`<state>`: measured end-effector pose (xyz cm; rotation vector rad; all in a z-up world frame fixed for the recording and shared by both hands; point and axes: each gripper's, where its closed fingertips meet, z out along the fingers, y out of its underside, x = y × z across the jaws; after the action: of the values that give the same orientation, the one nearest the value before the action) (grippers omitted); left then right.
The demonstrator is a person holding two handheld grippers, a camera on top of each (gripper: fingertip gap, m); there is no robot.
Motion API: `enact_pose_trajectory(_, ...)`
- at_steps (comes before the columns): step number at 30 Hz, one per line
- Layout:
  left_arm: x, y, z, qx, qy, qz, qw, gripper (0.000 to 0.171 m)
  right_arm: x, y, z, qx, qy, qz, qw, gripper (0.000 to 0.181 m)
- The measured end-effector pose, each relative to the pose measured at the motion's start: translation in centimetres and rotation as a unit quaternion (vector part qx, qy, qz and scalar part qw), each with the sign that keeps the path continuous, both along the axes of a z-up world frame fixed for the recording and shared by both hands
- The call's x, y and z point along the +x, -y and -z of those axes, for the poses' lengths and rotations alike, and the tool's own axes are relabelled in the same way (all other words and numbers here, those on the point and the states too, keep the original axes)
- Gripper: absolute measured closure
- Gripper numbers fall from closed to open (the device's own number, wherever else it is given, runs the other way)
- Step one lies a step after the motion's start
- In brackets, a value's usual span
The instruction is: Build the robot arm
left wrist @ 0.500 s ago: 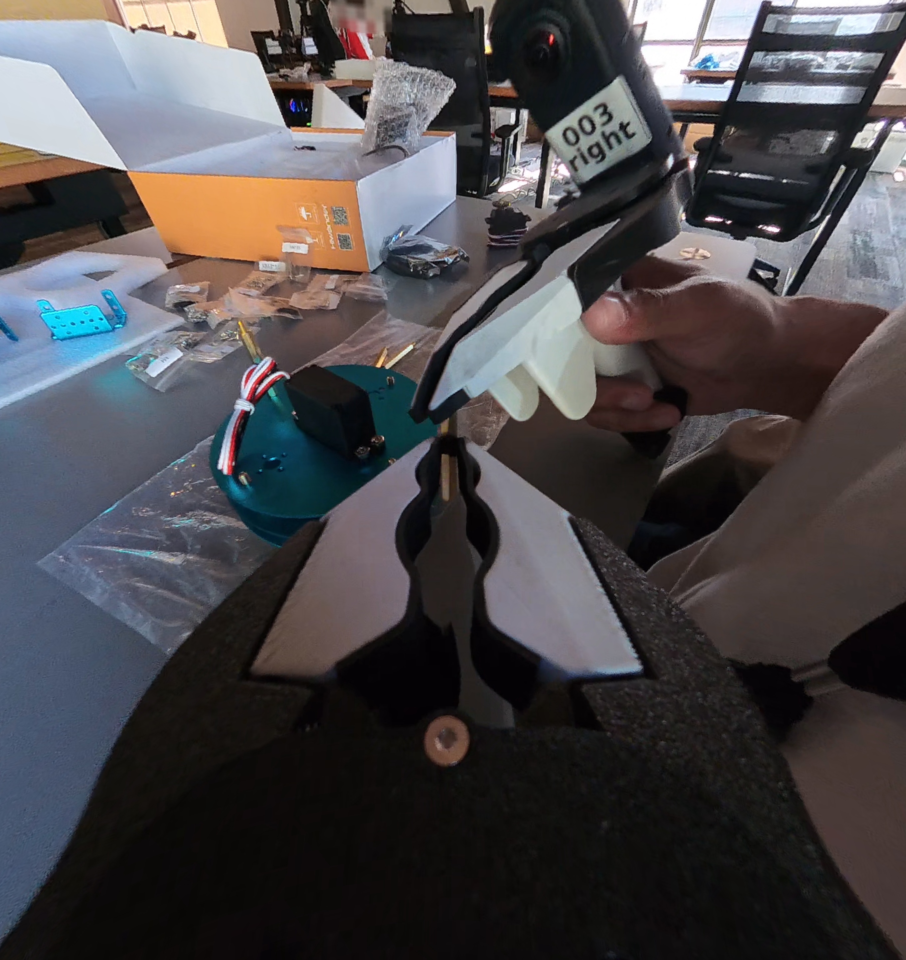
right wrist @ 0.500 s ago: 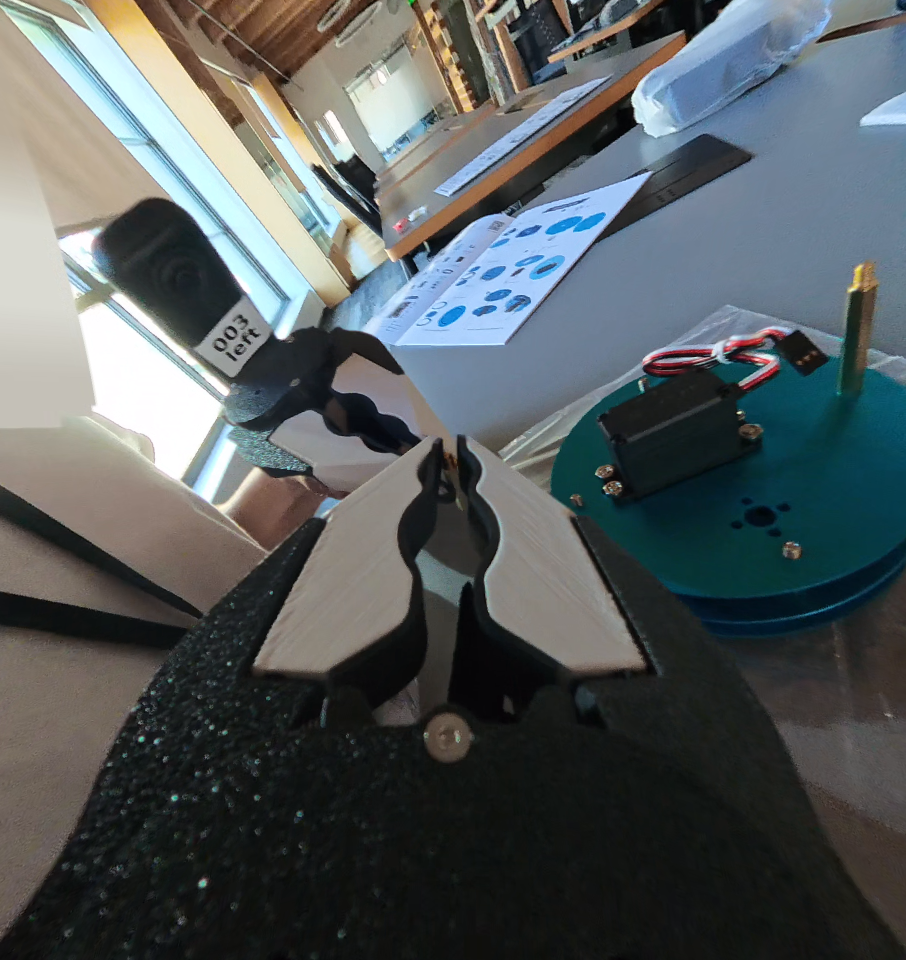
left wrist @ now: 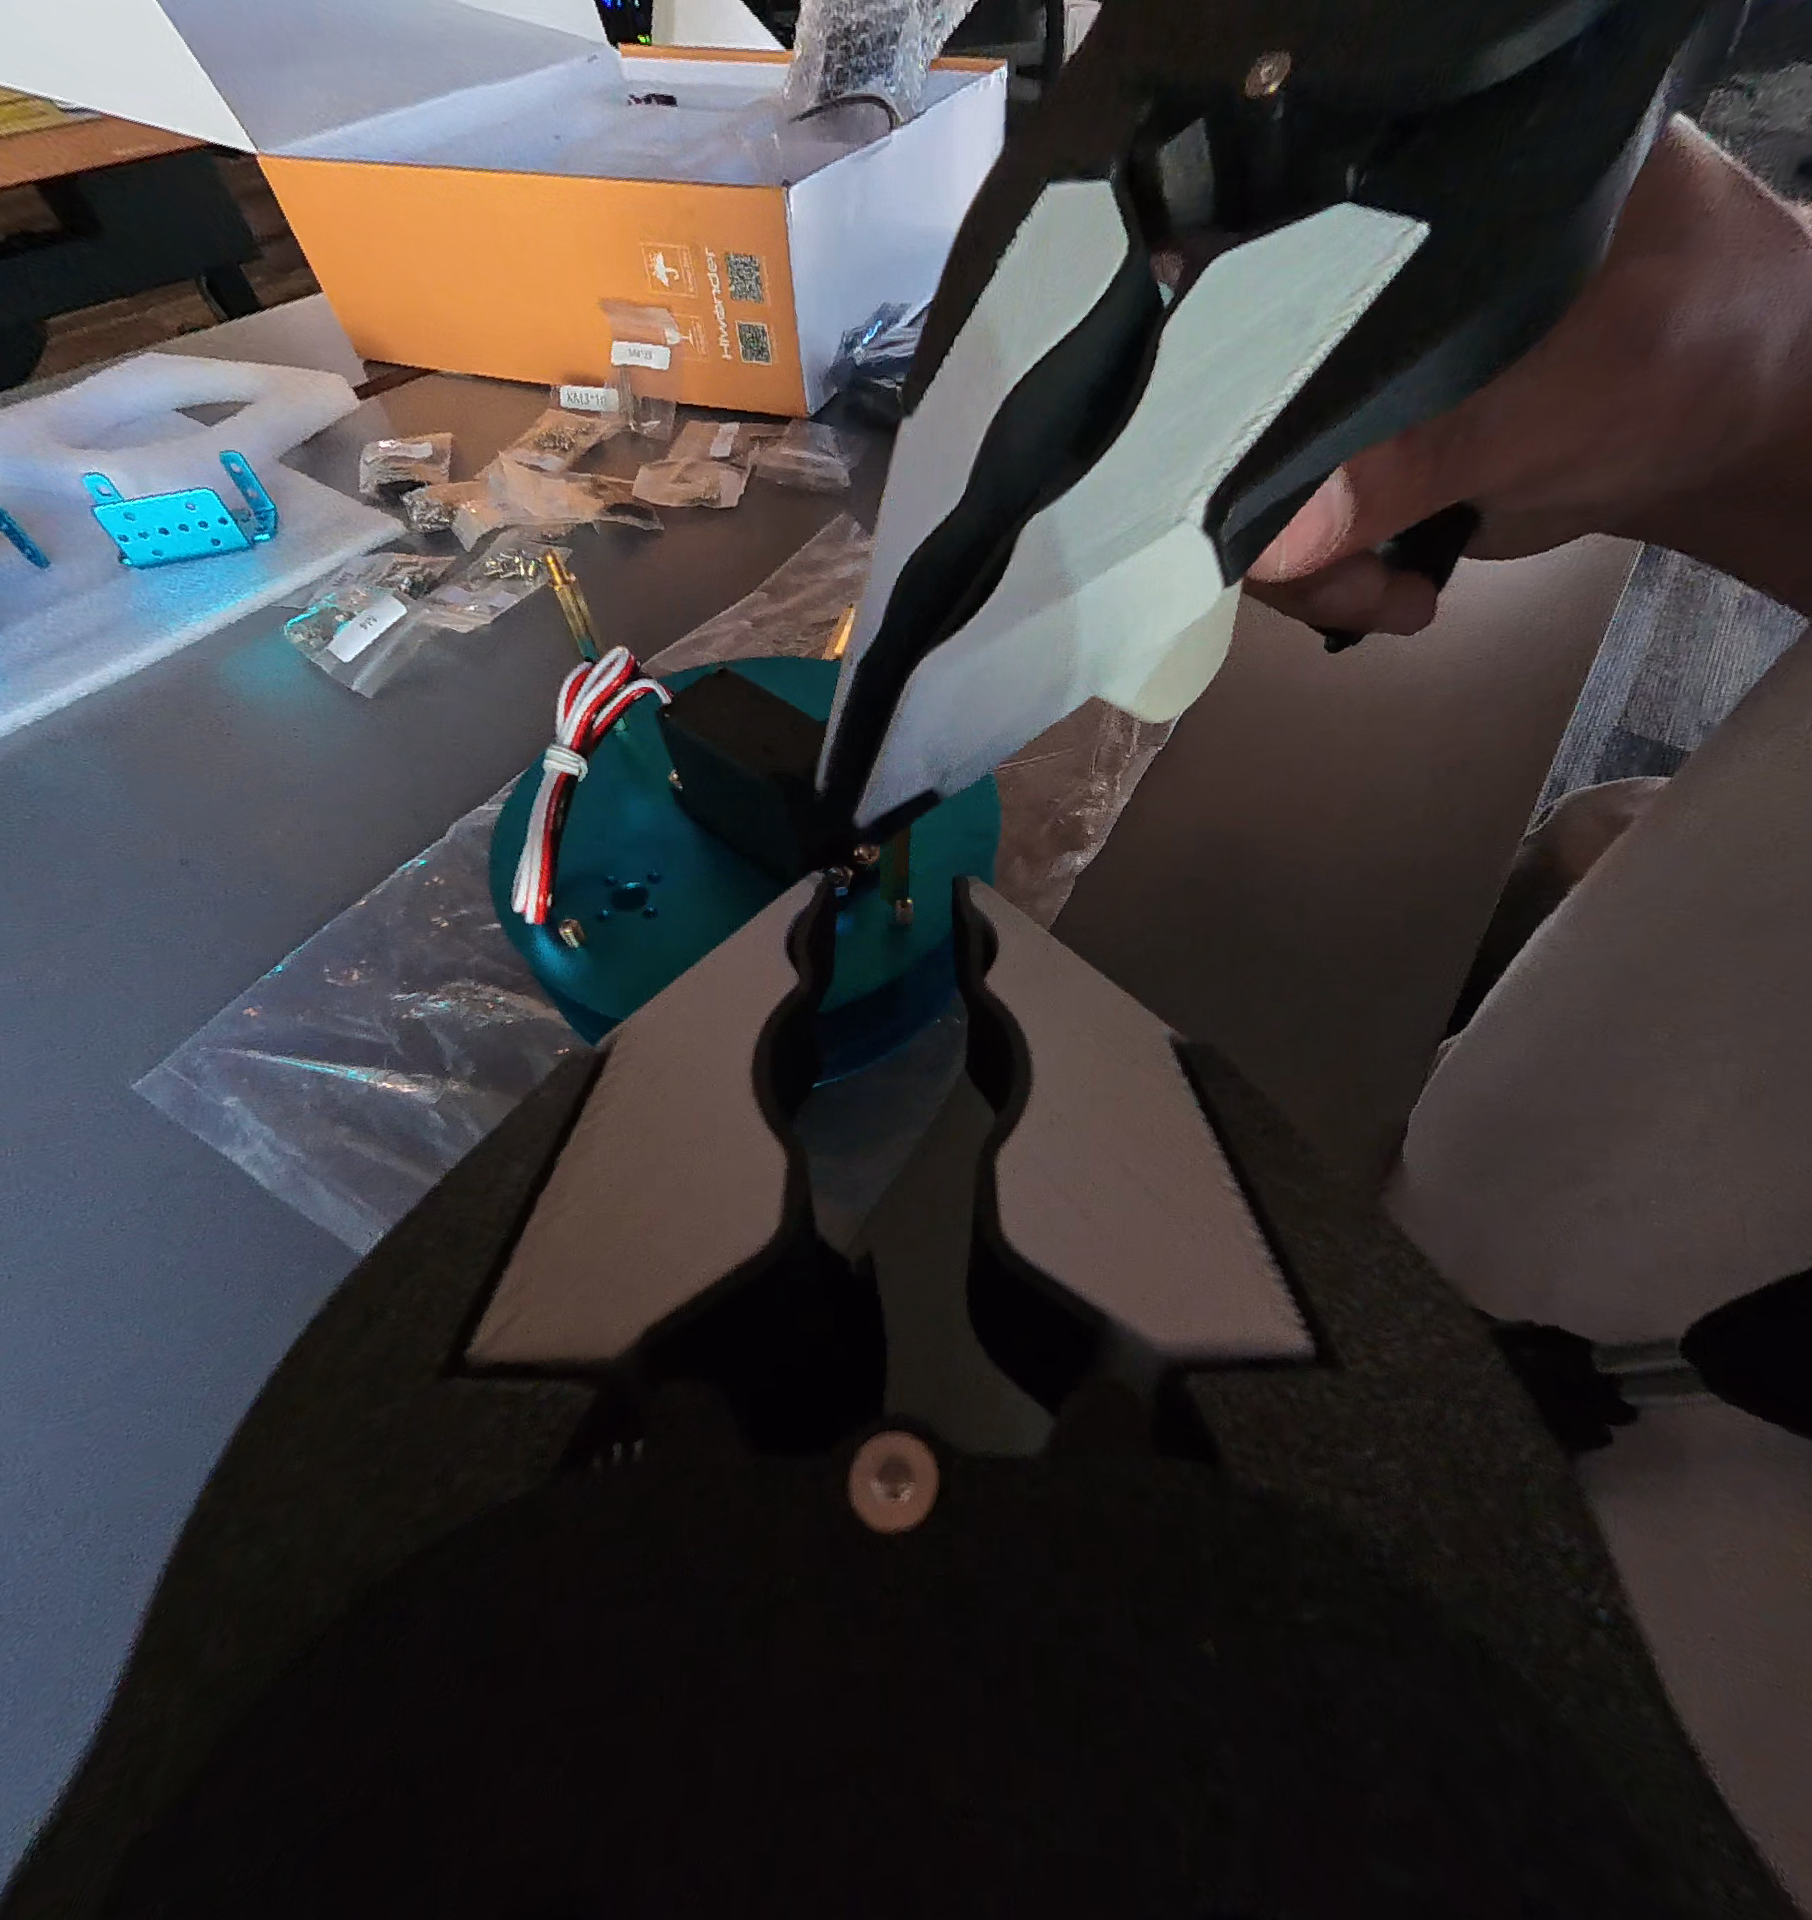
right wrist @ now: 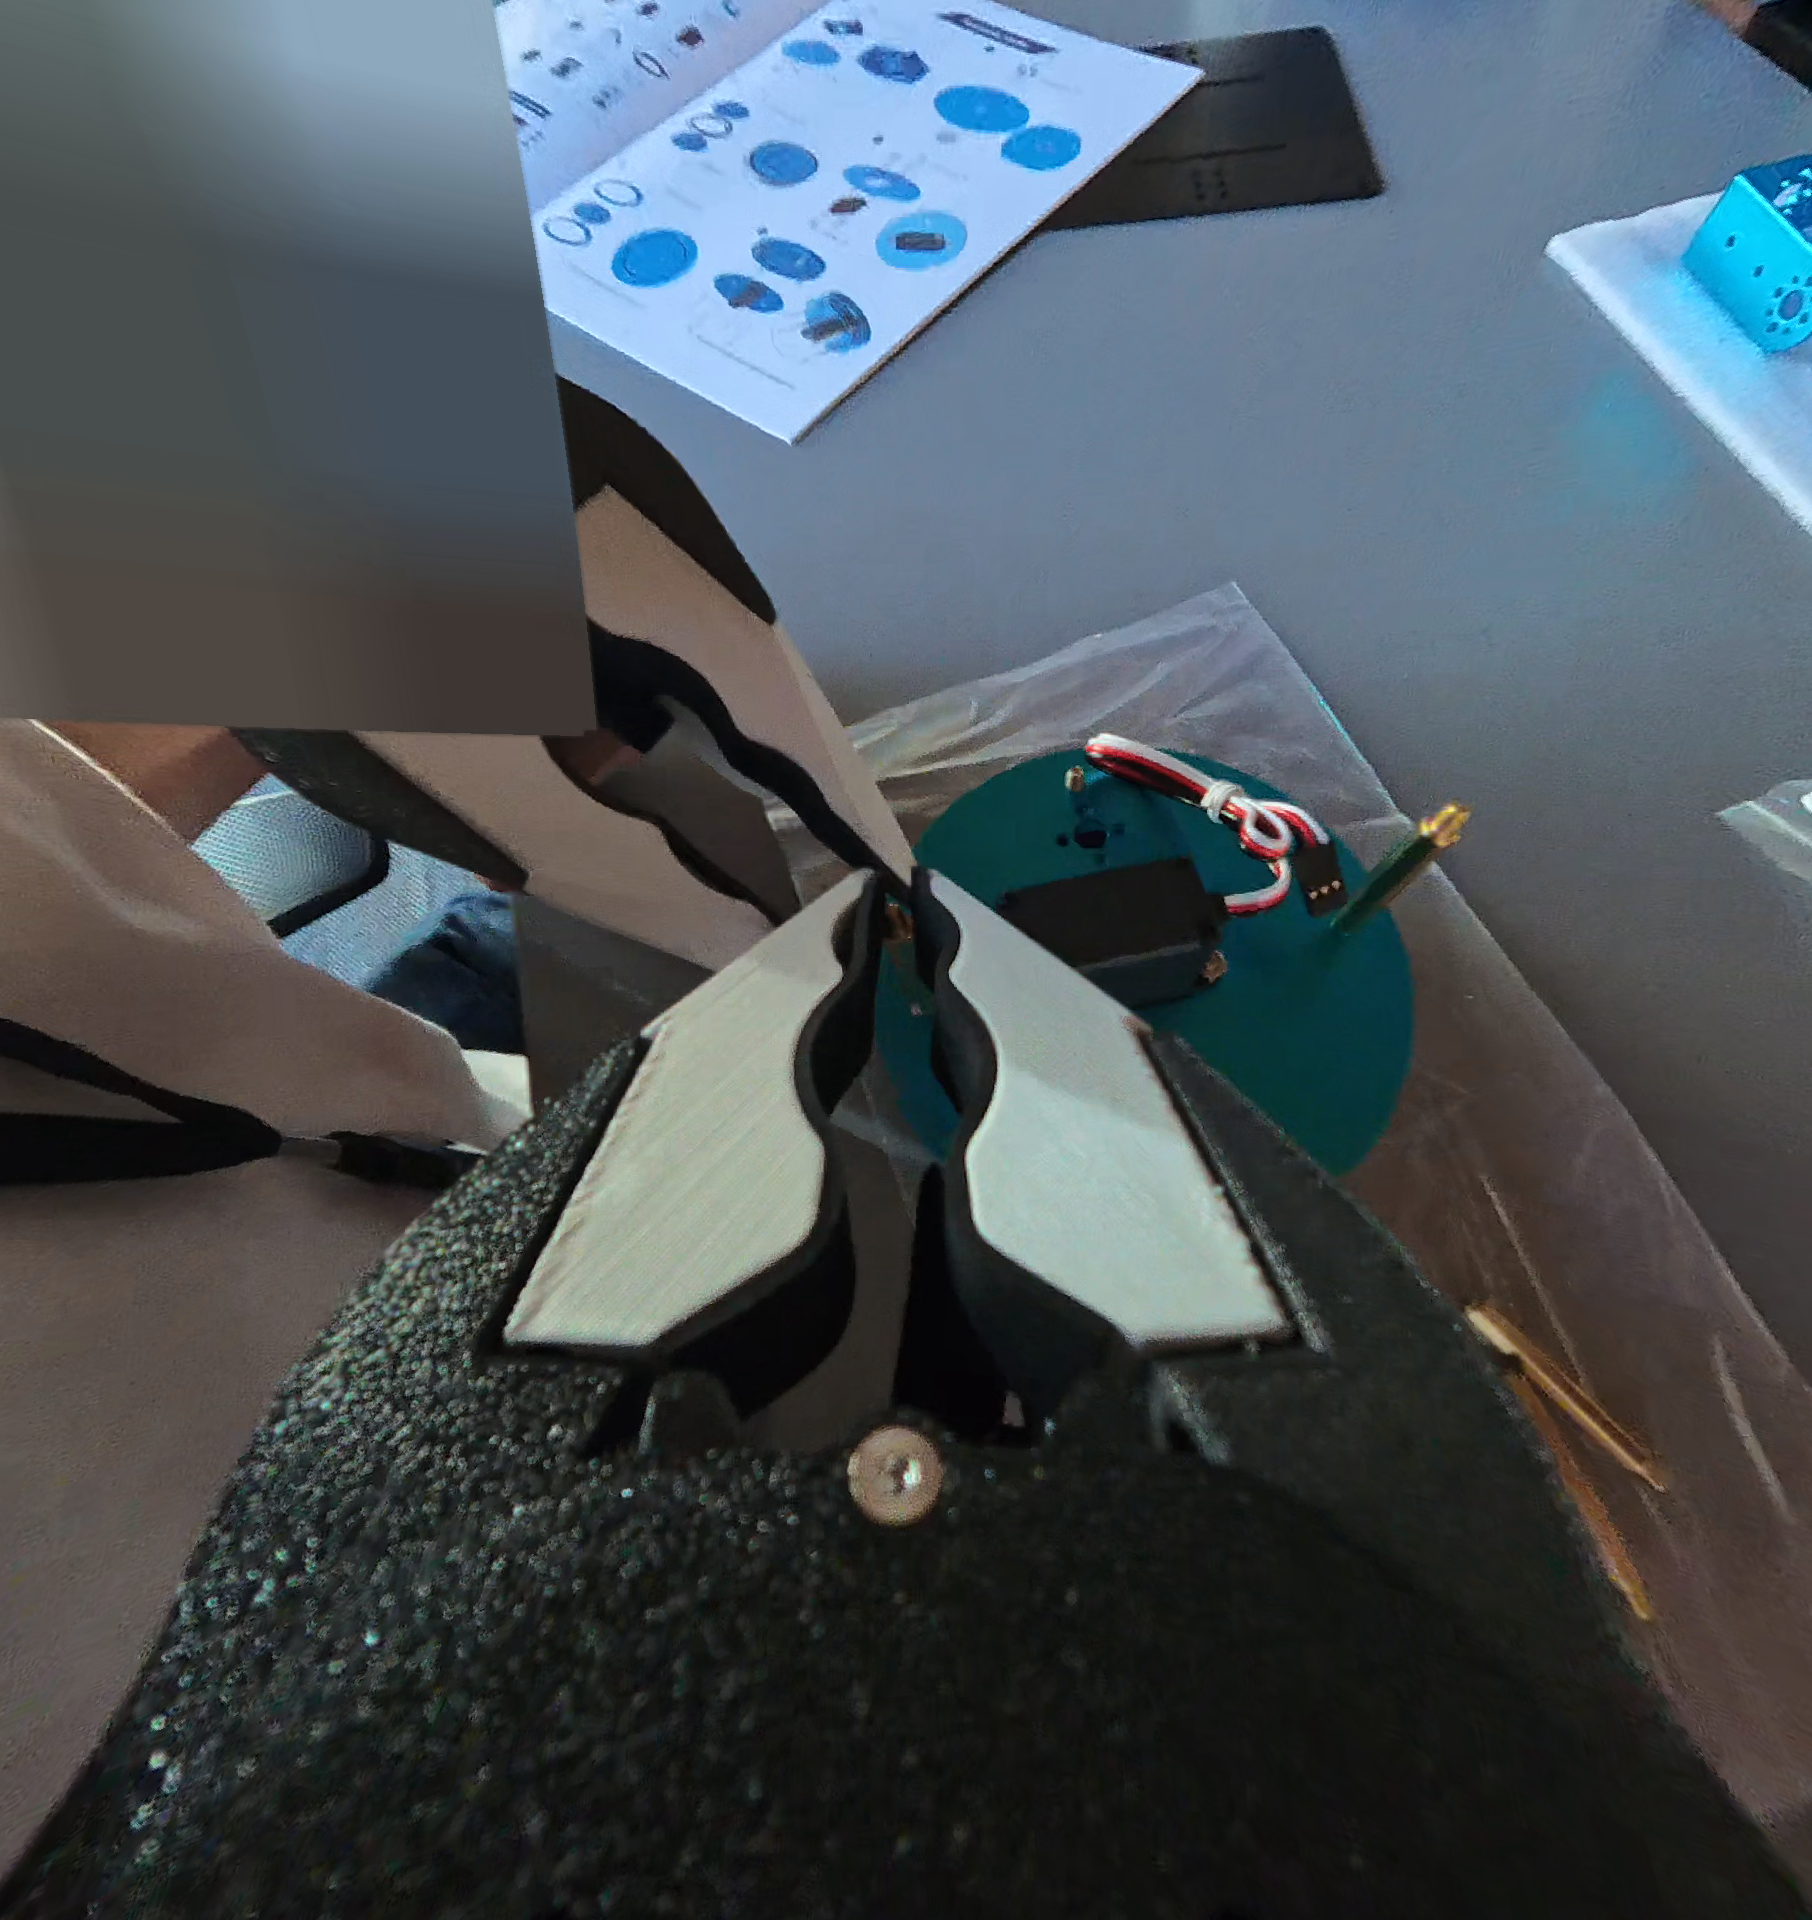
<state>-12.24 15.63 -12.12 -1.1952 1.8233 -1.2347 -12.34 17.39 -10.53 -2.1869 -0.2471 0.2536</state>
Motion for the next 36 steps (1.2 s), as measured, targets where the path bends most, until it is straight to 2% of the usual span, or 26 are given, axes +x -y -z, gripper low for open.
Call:
enact_pose_trajectory(12, 1.1, -0.1, 0.1, 0.005, -0.001, 0.010, 1.000, 0.146, -0.1, 0.1, 0.2, -0.041, -0.019, -0.004, 0.999, 0.177)
enact_pose_trajectory(16, 1.2, 0.2, 0.4, 0.016, -0.005, 0.022, 1.000, 0.157, -0.3, -0.2, 0.3, -0.037, -0.016, -0.010, 0.999, 0.177)
enact_pose_trajectory(28, 1.3, 0.1, 0.7, 0.022, -0.011, 0.021, 0.999, 0.153, -0.4, 0.5, 0.5, -0.026, -0.028, -0.022, 0.999, 0.175)
enact_pose_trajectory(31, 1.1, 0.6, 0.6, 0.021, -0.007, 0.041, 0.999, 0.170, -0.5, 0.4, 0.3, -0.014, -0.038, -0.024, 0.999, 0.180)
enact_pose_trajectory(35, 1.2, 0.1, 0.9, 0.040, -0.010, 0.024, 0.999, 0.171, 0.1, 0.7, 0.0, -0.009, -0.042, -0.020, 0.999, 0.173)
enact_pose_trajectory(36, 0.9, -0.6, 1.0, 0.050, -0.015, 0.014, 0.999, 0.164, 0.6, 0.9, -0.4, -0.001, -0.041, -0.015, 0.999, 0.173)
